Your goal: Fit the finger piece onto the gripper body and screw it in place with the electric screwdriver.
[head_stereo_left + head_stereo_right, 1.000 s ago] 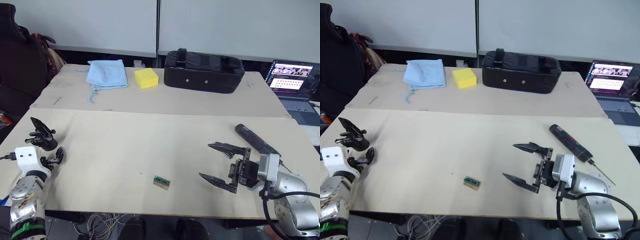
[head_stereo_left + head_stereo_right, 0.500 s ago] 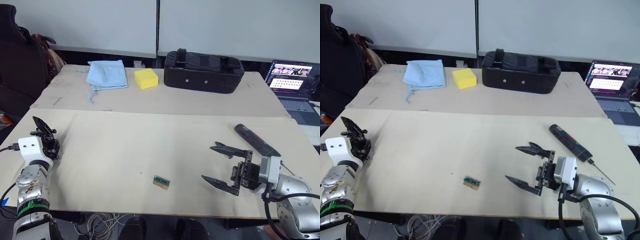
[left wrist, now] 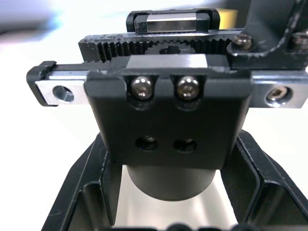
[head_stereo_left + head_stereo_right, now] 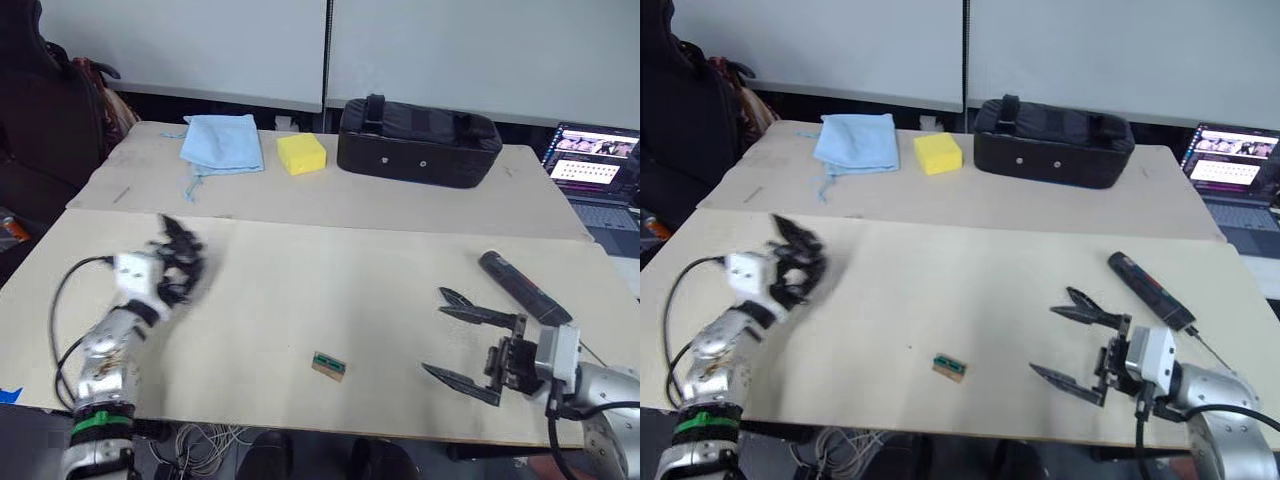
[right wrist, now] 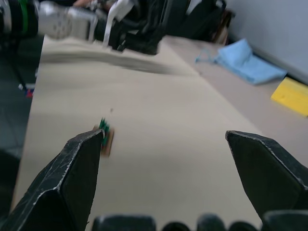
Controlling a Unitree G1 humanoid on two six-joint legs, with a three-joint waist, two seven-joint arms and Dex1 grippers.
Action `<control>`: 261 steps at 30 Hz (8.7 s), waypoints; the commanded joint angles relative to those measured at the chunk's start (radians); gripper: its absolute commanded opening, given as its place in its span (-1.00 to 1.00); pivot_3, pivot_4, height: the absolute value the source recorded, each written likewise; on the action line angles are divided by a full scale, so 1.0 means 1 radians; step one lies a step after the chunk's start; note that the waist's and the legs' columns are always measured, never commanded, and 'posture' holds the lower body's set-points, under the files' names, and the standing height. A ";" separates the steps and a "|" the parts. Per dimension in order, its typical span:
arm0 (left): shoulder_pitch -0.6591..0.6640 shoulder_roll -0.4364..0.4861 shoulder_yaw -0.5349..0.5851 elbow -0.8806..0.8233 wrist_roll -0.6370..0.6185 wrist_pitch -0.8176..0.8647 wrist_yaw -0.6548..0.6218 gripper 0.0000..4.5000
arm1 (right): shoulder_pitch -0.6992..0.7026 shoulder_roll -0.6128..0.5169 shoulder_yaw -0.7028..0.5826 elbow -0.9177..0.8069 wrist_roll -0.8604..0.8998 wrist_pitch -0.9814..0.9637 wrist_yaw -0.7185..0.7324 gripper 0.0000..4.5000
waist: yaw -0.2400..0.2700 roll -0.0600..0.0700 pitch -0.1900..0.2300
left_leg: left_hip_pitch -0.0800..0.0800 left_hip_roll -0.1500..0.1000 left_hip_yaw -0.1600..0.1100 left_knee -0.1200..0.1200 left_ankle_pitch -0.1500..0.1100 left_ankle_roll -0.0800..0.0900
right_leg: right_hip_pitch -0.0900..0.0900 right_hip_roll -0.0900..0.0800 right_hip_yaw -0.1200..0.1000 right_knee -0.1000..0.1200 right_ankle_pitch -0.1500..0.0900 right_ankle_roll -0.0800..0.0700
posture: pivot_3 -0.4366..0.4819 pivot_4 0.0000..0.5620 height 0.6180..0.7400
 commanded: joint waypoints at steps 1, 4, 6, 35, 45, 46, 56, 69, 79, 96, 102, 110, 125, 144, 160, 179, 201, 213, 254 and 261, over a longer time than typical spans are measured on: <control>-0.001 -0.024 -0.121 -0.165 0.001 0.083 -0.040 0.04 | 0.005 -0.006 -0.042 -0.024 0.026 -0.037 0.007 1.00 | -0.008 0.001 0.000 | 0.000 -0.001 0.001 0.000 0.000 0.001 | 0.000 0.001 0.001 -0.002 0.001 0.000 | -0.05 -0.47 1.00; -0.013 -0.052 -0.213 -0.132 0.039 0.073 -0.082 0.04 | 0.000 0.000 -0.039 -0.031 0.025 -0.026 -0.009 1.00 | -0.035 0.001 0.000 | 0.002 0.002 0.002 0.000 0.000 0.001 | 0.000 0.006 0.003 -0.002 0.003 -0.002 | -0.05 -0.47 1.00; -0.039 -0.083 -0.252 -0.077 0.069 0.049 -0.085 0.04 | 0.002 0.002 -0.027 -0.048 0.022 -0.019 -0.019 1.00 | -0.036 0.002 0.000 | 0.004 0.007 0.003 0.000 0.000 0.001 | 0.000 0.011 0.003 -0.002 0.004 -0.006 | -0.05 -0.47 1.00; -0.227 0.032 -0.296 0.217 0.040 0.076 -0.546 0.99 | 0.026 0.004 0.000 -0.129 0.036 0.044 -0.134 1.00 | -0.027 0.003 0.000 | 0.007 0.010 0.005 0.000 0.000 0.001 | -0.001 0.019 0.011 -0.002 0.002 -0.016 | -0.05 -0.47 1.00; -0.410 -0.055 -0.312 0.561 0.116 -0.101 -0.650 0.99 | 0.036 0.001 0.001 -0.153 0.033 0.060 -0.144 1.00 | -0.025 0.002 0.000 | 0.006 0.009 0.005 0.001 0.000 0.001 | -0.001 0.019 0.012 -0.002 0.003 -0.015 | -0.05 -0.47 1.00; -0.415 -0.067 -0.310 0.581 0.119 -0.122 -0.657 0.99 | 0.040 0.000 -0.003 -0.155 0.032 0.061 -0.147 1.00 | -0.025 0.002 0.000 | 0.006 0.009 0.005 0.001 0.000 0.001 | -0.001 0.019 0.012 -0.002 0.004 -0.014 | -0.05 -0.47 1.00; -0.403 -0.075 -0.278 0.677 0.148 -0.272 -0.659 0.04 | 0.058 -0.008 -0.020 -0.188 0.032 0.083 -0.170 1.00 | -0.029 0.003 -0.001 | 0.007 0.010 0.005 0.001 0.000 0.001 | -0.001 0.020 0.013 -0.001 0.005 -0.011 | -0.05 -0.47 1.00; -0.051 -0.124 -0.189 -0.122 0.106 0.270 -0.158 0.04 | 0.067 -0.005 0.007 -0.186 0.035 0.056 -0.117 1.00 | -0.027 0.003 0.000 | 0.006 0.010 0.006 0.001 0.000 0.001 | -0.002 0.020 0.017 -0.001 0.006 -0.010 | -0.05 -0.47 1.00; 0.051 -0.215 -0.232 -0.190 0.187 0.264 0.066 0.04 | 0.025 -0.011 0.019 -0.183 0.031 0.083 -0.111 1.00 | -0.029 0.003 0.000 | 0.007 0.009 0.007 0.001 0.000 0.001 | -0.002 0.021 0.020 -0.002 0.004 -0.014 | -0.05 -0.47 1.00; -0.003 -0.040 -0.189 -0.061 0.098 0.236 -0.163 0.99 | -0.015 -0.001 0.039 -0.197 0.023 0.121 -0.160 1.00 | -0.028 0.003 -0.001 | 0.010 0.009 0.008 0.001 0.000 0.001 | -0.002 0.022 0.022 -0.001 0.003 -0.014 | -0.05 -0.47 1.00; -0.162 0.017 -0.205 0.168 0.013 0.190 -0.468 0.99 | -0.001 0.003 0.041 -0.201 0.022 0.113 -0.166 1.00 | -0.023 0.003 -0.001 | 0.009 0.009 0.009 0.001 0.000 0.001 | -0.002 0.021 0.022 -0.001 0.004 -0.014 | -0.05 -0.47 1.00; -0.364 -0.015 -0.282 0.527 0.115 -0.059 -0.648 0.99 | 0.023 0.006 0.038 -0.220 0.020 0.110 -0.171 1.00 | -0.025 0.003 -0.001 | 0.008 0.008 0.010 0.001 0.000 0.001 | -0.002 0.021 0.023 -0.002 0.004 -0.014 | -0.05 -0.47 1.00; -0.415 -0.022 -0.210 0.660 0.119 -0.195 -0.683 0.02 | 0.073 0.034 -0.001 -0.220 -0.008 0.083 -0.222 1.00 | -0.032 0.003 -0.001 | 0.009 0.009 0.010 0.001 0.000 0.001 | -0.002 0.022 0.023 -0.001 0.006 -0.010 | -0.05 -0.47 1.00; -0.053 -0.158 -0.204 -0.116 0.164 0.243 -0.067 0.02 | 0.006 0.025 0.027 -0.174 0.021 0.091 -0.141 1.00 | -0.030 0.002 -0.001 | 0.007 0.009 0.010 0.001 0.000 0.001 | -0.004 0.022 0.025 -0.001 0.006 -0.010 | -0.05 -0.47 1.00; 0.040 -0.103 -0.177 -0.014 0.116 0.185 -0.123 0.97 | -0.049 0.012 0.055 -0.218 0.019 0.134 -0.170 1.00 | -0.031 0.004 -0.002 | 0.011 0.009 0.011 0.001 0.000 0.001 | -0.001 0.022 0.025 -0.001 0.004 -0.013 | -0.05 -0.47 1.00; -0.381 0.001 -0.236 0.657 0.124 -0.139 -0.692 0.97 | -0.007 0.006 0.039 -0.245 0.015 0.136 -0.184 1.00 | -0.024 0.005 -0.003 | 0.009 0.008 0.012 0.001 -0.001 0.001 | -0.001 0.022 0.025 -0.002 0.004 -0.013 | -0.05 -0.47 1.00; -0.464 -0.099 -0.157 0.799 0.132 -0.231 -0.686 0.03 | 0.117 0.004 -0.012 -0.269 0.003 0.103 -0.203 1.00 | -0.030 0.005 -0.003 | 0.009 0.008 0.012 0.002 -0.001 0.001 | -0.001 0.021 0.025 -0.002 0.006 -0.010 | -0.05 -0.47 1.00; -0.035 -0.189 -0.166 -0.080 0.153 0.172 -0.168 0.03 | 0.118 0.027 0.022 -0.236 -0.018 0.068 -0.193 1.00 | -0.027 0.005 -0.003 | 0.009 0.009 0.012 0.002 -0.001 0.001 | -0.002 0.022 0.026 -0.002 0.005 -0.012 | -0.05 -0.47 1.00; -0.408 -0.050 -0.282 0.734 0.172 -0.318 -0.701 0.99 | 0.065 0.043 0.056 -0.217 -0.048 0.071 -0.205 1.00 | -0.020 0.007 -0.004 | 0.009 0.008 0.013 0.002 -0.001 0.001 | -0.002 0.021 0.026 -0.003 0.005 -0.012 | -0.05 -0.47 1.00; -0.520 -0.118 -0.278 0.911 0.199 -0.385 -0.755 0.99 | 0.100 0.038 0.031 -0.243 -0.058 0.068 -0.229 1.00 | -0.019 0.007 -0.004 | 0.009 0.007 0.013 0.002 -0.001 0.001 | -0.001 0.021 0.026 -0.003 0.005 -0.012 | -0.05 -0.47 1.00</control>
